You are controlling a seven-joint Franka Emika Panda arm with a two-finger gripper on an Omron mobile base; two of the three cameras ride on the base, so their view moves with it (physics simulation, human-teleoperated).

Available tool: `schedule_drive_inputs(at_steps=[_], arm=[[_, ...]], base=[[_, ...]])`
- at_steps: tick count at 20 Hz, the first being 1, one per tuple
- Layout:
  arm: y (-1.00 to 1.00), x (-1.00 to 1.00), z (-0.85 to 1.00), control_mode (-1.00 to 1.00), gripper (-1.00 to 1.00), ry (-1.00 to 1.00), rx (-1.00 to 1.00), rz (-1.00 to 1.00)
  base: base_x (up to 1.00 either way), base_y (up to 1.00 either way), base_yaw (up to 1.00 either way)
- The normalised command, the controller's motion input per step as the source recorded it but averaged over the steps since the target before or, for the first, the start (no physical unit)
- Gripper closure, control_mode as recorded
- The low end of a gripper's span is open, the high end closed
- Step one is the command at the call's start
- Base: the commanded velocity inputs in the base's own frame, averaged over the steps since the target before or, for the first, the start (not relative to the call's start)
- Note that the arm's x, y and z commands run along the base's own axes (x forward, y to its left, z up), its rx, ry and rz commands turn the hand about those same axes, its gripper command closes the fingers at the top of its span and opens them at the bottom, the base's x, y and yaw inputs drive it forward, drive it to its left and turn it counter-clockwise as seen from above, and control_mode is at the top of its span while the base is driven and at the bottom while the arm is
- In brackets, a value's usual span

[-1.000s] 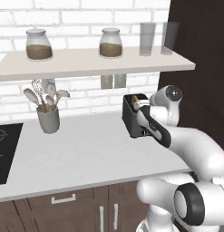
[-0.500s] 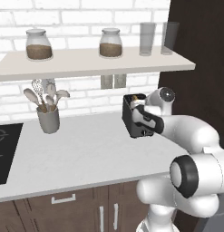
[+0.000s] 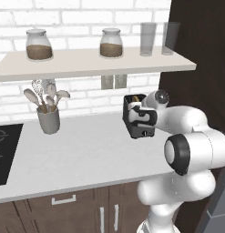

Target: Start the toaster. Once the lever pops up, take the bread to the plate on the dining counter.

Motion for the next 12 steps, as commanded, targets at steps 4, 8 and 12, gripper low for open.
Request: schedule_drive_inputs(at_steps=[4,8,12], arm=[[0.00,0.31,-0.24,-1.00,-1.00,0.00,0.00,0.00],[-0.01,0.23,-0.24,-1.00,-1.00,0.00,0.00,0.00],[0.00,0.26,-0.14,-1.00,-1.00,0.00,0.00,0.00]], base=[[0.00,0.00,0.00],[0.00,0.00,0.00],[0.00,0.00,0.00]])
